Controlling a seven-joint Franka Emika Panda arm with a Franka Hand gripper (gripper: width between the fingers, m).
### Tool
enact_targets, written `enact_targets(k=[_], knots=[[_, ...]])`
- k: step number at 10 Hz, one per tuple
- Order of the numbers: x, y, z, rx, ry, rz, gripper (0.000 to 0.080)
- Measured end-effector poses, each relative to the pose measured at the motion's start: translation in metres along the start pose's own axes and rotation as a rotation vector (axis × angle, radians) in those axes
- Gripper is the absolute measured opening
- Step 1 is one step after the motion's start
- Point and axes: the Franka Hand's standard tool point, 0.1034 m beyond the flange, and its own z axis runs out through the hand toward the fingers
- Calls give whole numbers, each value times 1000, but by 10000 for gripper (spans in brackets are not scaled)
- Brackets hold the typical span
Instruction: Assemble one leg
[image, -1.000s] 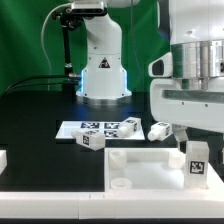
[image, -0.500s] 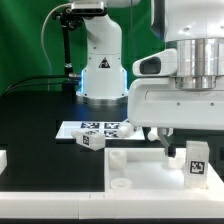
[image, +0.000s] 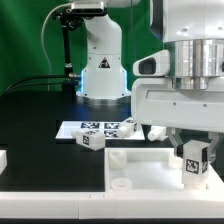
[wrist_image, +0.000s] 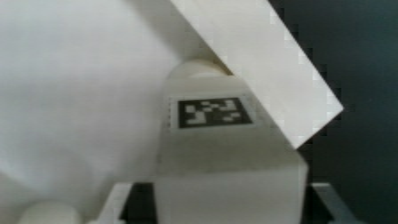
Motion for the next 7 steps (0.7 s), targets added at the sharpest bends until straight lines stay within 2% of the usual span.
enact_targets(k=[2,5,7], knots=[[1,3,0,-12,-11,276,287],[-2,5,0,-27,-91,811,287],[-4,4,-1,-37,-93,1000,287]])
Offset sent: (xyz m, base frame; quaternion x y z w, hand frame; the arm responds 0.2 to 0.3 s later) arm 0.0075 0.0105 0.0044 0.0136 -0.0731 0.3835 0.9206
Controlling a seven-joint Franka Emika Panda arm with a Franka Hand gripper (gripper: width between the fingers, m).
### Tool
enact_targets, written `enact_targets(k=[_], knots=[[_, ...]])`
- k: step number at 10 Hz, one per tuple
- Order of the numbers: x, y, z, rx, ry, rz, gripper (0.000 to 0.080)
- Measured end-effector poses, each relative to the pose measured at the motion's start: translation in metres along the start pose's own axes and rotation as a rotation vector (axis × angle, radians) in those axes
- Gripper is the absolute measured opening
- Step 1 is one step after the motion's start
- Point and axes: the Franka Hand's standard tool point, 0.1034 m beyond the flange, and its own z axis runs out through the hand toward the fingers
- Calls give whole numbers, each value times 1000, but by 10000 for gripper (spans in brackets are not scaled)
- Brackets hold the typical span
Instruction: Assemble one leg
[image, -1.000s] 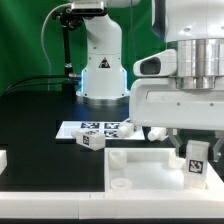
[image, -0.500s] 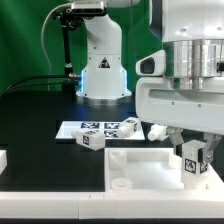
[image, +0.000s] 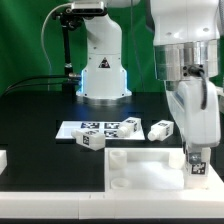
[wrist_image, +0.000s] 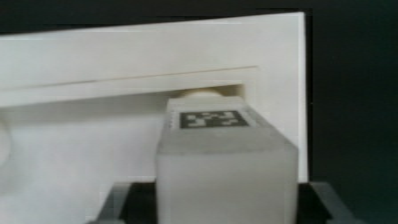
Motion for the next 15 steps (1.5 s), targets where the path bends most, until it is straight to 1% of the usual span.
enact_targets(k=[3,4,5,6,7,9,10,11,12,13,14,15], knots=[[1,1,0,6,5,108,287],[1,1,1,6,5,73,417],[1,1,1,9,6,10,417],[0,0,2,30,9,-121,586],[-2,1,-1,32,9,-244,630],[-8,-5,-22,43,-9,-447,646],[-4,-9,-34,58,-13,-507,646],[0,-15,-50,65,-22,-502,648],[0,-27,-71,87,-32,-495,648],[0,-26,-68,93,-27,-496,648],[1,-24,-63,87,-24,-496,648],[1,-26,-65,89,-24,-496,648]])
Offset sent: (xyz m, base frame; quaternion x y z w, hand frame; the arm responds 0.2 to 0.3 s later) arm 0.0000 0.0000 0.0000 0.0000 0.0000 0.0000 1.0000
